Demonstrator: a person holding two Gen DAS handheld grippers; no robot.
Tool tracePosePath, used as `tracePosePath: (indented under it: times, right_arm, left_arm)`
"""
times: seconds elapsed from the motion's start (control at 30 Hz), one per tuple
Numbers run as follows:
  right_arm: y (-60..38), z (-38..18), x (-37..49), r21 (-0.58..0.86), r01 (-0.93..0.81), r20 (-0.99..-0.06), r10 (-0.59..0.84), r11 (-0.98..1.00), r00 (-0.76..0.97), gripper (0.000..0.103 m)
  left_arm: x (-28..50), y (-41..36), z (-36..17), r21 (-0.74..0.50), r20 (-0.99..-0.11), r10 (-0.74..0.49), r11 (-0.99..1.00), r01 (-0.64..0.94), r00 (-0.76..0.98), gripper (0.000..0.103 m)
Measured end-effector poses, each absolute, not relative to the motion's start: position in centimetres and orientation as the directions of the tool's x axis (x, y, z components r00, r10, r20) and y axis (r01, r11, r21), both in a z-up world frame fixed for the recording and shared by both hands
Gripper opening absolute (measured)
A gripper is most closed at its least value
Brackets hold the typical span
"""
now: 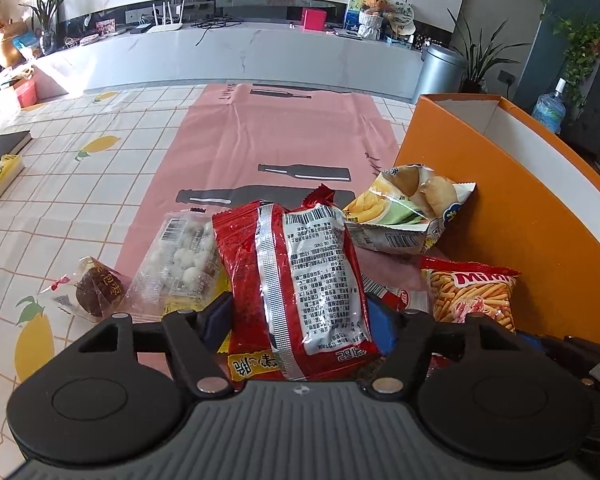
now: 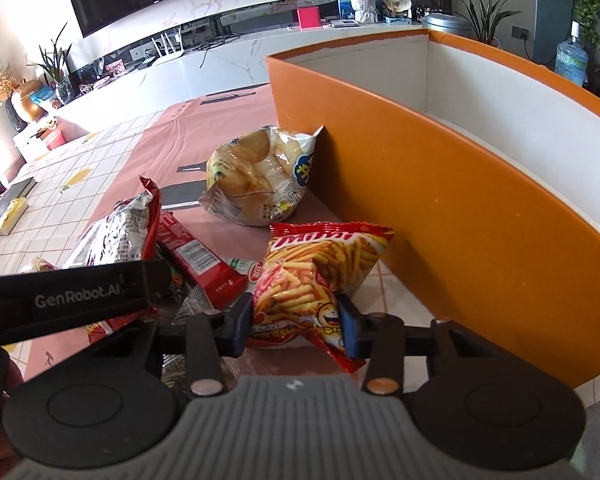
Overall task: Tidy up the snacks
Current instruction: 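Carry both bags into the orange box and open both tools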
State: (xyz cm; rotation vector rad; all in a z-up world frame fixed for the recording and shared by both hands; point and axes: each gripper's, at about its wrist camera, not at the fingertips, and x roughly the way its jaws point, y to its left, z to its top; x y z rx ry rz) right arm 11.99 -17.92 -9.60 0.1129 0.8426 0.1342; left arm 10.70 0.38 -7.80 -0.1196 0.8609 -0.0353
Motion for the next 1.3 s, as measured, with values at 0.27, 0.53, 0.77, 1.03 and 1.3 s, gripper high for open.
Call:
tracePosePath:
  times: [0.27, 0.53, 0.77, 1.03, 1.3]
  right_arm:
    - [-18.0, -6.9, 10.1, 0.115, -0.112, -0.694, 0.16, 0.987, 0.702, 0.04]
    - [-18.6, -2.2, 8.0, 0.08, -0.205, -0.621, 0.21, 0.975, 0.755, 0.039]
    - [-22.2, 2.3, 8.0, 0.088, -0.28, -0.618, 0.273, 0.956, 0.737, 0.039]
    - [-28.6, 6.2, 9.7, 0.074, -0.269, -0.653, 0.251, 0.96, 0.715, 0.039]
    - [-34.1, 5.3, 14.5, 0.05, -0.253, -0.772, 0.198, 0.966, 0.604, 0.039]
  left_arm:
    - [8.5, 1.1, -4.6, -0.136, -0.709, -0.094, 0.991, -0.005, 0.699, 0.078]
    - [6.2, 1.5, -1.6, -0.161, -0.665, -0.143, 0.986, 0.046, 0.733, 0.078]
    - [6.3, 0.2, 1.0, -0.18, -0.644, -0.247, 0.969, 0.171, 0.724, 0.078]
    - [10.0, -5.7, 3.2, -0.146, -0.659, -0.376, 0.913, 0.38, 0.651, 0.078]
    - [14.3, -12.6, 2.8, -0.069, -0.731, -0.414, 0.835, 0.546, 0.542, 0.078]
